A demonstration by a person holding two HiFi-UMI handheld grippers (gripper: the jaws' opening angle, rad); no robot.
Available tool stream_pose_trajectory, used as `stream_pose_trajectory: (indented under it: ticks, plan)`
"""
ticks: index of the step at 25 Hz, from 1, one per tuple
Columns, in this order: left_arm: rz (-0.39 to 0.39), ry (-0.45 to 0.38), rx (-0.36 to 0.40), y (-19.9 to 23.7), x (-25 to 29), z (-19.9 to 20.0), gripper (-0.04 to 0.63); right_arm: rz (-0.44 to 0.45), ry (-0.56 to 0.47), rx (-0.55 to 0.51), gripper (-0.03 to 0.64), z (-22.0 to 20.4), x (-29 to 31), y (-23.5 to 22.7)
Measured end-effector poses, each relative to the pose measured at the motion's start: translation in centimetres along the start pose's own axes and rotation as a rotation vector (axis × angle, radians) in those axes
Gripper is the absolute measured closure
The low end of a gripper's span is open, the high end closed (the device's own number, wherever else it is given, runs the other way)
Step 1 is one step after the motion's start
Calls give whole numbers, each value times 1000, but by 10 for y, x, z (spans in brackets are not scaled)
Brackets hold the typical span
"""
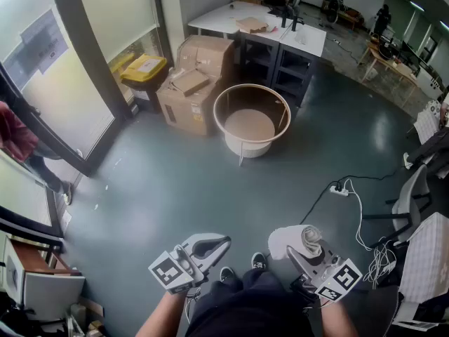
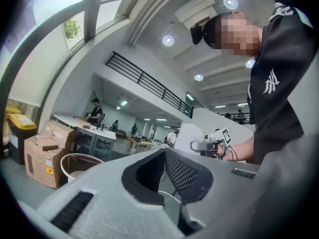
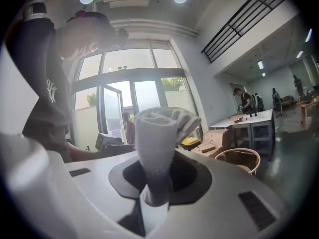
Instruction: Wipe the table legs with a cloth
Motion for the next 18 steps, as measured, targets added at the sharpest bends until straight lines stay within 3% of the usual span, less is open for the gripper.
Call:
stream_pose_trajectory:
  ticks: [5,14,18]
  plan:
    - [-17,12,-15,-6,-4,-1,589,16,-6,4,546,1,10,7]
    - [19,-6,-50,0,-34,-8,589,46,-75,77,543,4,37,7]
    - [-14,-18,-89,-1,-39,-17,589,50,-66,79,543,-1,41,14]
Point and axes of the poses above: the fingertips, and each gripper's own axes: x forward along the fingers, y to its left, z out of its top, the point moved 3 cm from there along -x, backward along the fingers, and after that the axes turned 5 degrees about x, right-handed, at the moved point
